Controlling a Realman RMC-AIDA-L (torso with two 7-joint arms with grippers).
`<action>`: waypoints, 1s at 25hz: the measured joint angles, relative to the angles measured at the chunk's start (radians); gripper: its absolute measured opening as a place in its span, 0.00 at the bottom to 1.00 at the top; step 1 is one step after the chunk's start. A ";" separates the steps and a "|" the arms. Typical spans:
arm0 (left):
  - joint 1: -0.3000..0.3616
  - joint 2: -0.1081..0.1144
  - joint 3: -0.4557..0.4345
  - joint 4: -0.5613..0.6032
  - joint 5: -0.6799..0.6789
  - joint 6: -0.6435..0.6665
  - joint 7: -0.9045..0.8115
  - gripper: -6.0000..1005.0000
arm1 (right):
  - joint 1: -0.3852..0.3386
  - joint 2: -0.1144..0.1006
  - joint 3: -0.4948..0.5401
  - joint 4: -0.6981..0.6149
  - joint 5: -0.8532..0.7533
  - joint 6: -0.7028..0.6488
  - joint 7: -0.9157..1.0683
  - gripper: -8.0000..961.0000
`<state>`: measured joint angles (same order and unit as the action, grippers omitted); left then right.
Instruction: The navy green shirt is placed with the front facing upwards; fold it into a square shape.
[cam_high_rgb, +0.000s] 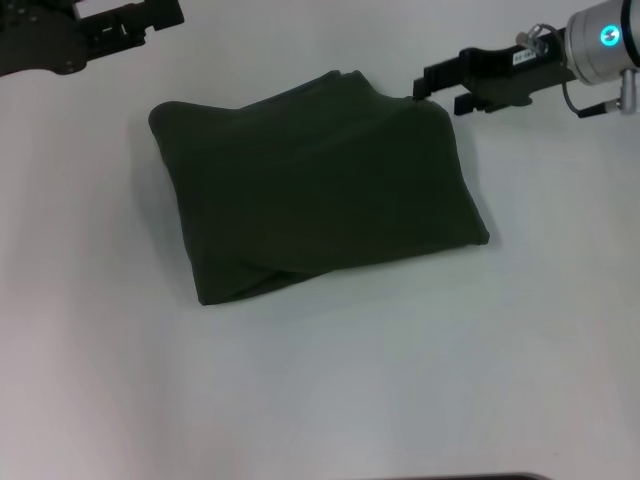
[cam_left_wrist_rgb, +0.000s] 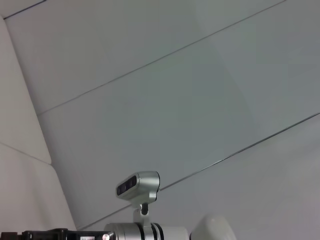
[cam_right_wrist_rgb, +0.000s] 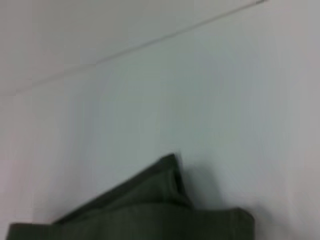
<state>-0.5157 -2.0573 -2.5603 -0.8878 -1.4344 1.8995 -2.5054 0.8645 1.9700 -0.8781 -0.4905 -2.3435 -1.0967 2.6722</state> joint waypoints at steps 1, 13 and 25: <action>-0.001 -0.001 0.000 0.001 0.000 -0.003 0.003 0.61 | 0.000 0.000 0.000 0.007 0.013 0.007 0.000 0.78; -0.003 0.000 0.000 0.026 0.005 -0.023 0.028 0.61 | 0.006 0.005 0.001 0.045 0.058 -0.002 0.021 0.77; -0.006 -0.003 0.002 0.052 0.008 -0.038 0.055 0.61 | -0.005 0.028 0.019 0.071 0.108 0.070 0.021 0.77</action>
<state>-0.5217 -2.0603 -2.5581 -0.8359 -1.4269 1.8611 -2.4508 0.8594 1.9976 -0.8588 -0.4194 -2.2350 -1.0272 2.6935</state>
